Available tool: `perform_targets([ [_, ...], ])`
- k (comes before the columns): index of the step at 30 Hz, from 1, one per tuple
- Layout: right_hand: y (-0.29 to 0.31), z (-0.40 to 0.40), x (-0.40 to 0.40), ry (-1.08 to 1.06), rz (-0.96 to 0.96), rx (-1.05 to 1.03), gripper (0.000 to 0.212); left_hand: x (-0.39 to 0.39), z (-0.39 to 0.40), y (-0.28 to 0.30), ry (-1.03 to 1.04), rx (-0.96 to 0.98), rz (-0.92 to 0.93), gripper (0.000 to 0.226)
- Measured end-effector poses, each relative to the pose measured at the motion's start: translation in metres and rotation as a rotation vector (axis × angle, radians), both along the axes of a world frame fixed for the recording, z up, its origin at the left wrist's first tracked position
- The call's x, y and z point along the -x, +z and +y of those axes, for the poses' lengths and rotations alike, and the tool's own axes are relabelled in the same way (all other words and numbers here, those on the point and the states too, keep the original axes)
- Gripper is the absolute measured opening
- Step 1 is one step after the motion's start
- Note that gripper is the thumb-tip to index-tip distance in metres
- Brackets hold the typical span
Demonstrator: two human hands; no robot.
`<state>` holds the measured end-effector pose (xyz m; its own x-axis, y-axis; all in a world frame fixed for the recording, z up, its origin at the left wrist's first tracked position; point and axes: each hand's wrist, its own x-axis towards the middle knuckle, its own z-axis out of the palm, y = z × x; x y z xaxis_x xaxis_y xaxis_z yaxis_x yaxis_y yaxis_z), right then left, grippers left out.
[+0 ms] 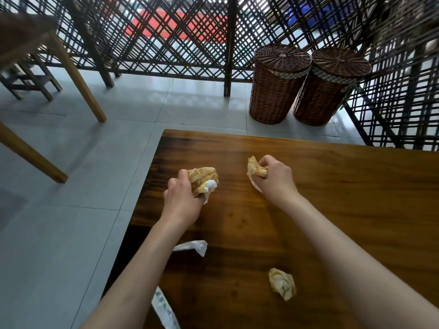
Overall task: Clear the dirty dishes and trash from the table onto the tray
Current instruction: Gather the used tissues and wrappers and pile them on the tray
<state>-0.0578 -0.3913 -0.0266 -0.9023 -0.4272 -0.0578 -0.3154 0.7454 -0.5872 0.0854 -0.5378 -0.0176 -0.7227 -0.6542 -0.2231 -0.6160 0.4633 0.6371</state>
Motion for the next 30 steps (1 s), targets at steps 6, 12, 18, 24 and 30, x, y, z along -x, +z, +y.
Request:
perform_targets([
  [6,0.019,0.036,-0.056,-0.013,-0.121,0.052,0.027,-0.041,0.007,0.018,-0.066,-0.112,0.037,0.087],
  [12,0.025,0.075,-0.117,0.02,-0.198,-0.011,0.027,-0.082,0.023,0.012,-0.13,-0.2,-0.064,0.072],
  [18,0.011,0.097,-0.153,0.057,-0.135,-0.138,0.042,-0.099,0.036,-0.006,-0.128,0.296,-0.357,0.074],
  [24,-0.001,0.111,-0.163,0.09,0.007,-0.262,0.049,-0.103,0.052,-0.015,-0.121,0.312,-0.305,0.071],
  [30,-0.012,0.119,-0.178,0.111,0.047,-0.198,0.052,-0.11,0.065,-0.012,-0.033,0.259,-0.176,0.065],
])
